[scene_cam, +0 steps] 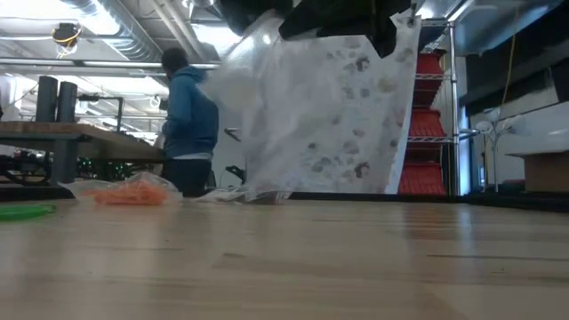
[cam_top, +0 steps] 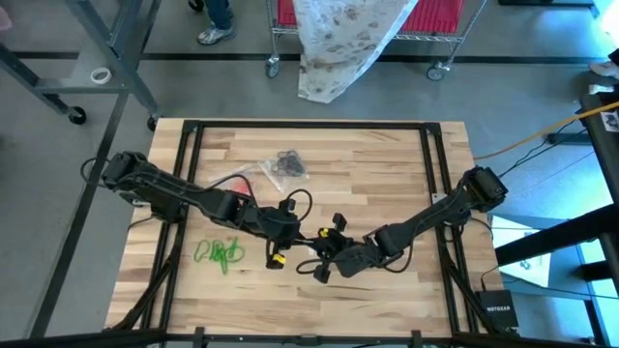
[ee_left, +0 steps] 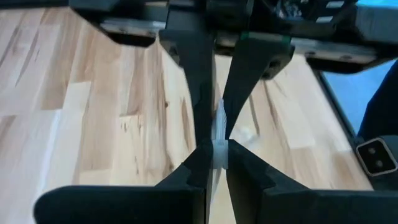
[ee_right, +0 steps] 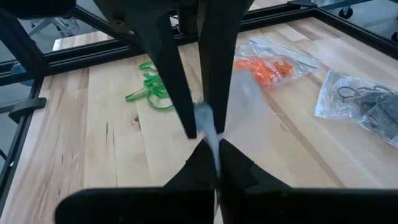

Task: Sort rubber bands
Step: Open the transparent zip bag

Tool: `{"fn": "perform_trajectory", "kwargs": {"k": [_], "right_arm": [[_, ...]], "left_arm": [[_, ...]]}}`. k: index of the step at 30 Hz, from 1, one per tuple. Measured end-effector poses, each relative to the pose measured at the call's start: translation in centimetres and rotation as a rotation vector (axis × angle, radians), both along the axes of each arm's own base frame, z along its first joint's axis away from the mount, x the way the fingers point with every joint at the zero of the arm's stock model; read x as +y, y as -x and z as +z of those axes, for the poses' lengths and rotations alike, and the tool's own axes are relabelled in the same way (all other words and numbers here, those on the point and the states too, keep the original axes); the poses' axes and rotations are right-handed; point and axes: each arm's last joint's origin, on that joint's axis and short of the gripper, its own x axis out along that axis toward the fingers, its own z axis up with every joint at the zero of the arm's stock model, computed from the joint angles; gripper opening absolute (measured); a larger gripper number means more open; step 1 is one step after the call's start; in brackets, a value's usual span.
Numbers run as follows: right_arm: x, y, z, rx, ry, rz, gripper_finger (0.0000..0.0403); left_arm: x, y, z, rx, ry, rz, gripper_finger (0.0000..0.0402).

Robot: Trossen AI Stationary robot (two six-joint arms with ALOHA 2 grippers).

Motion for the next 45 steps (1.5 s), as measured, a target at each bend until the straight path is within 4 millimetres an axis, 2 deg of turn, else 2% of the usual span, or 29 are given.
{"fn": "perform_trajectory", "kwargs": {"k": [7,13,19,23,27,33,45], "right_arm": [[0.0,0.0,0.0,-0.004,-0.008,0.005,0.0],[-0.2,-0.4,0.2,-0.03,-0.11,-0.003,0.0009],[-0.6,0.0,1.3,-0.007,-0.096,0.073,0.009],[-1.1,1.1,3.3,0.038,-0.051,0.082,0.0148],[-1.6,2.0,5.3,0.066,-0.019,0.081,0.0178],[-1.7,2.3,6.5,0.098,-0.008,0.086,0.0183],[-1.5,2.4,6.0,0.119,-0.041,0.067,0.0184]], "left_arm": [[0.1,0.2,0.1,0.006,-0.017,0.004,0.0031],[0.2,0.0,0.2,-0.009,-0.014,0.006,0.0031],[0.6,-0.1,0.2,-0.018,-0.013,0.023,0.0031],[0.6,-0.2,0.3,-0.03,-0.013,0.023,0.0031],[0.6,-0.2,0.3,-0.032,-0.012,0.021,0.0031],[0.6,-0.2,0.4,-0.038,-0.011,0.02,0.0031],[0.3,-0.3,0.5,-0.053,-0.002,0.016,0.0031]]}}
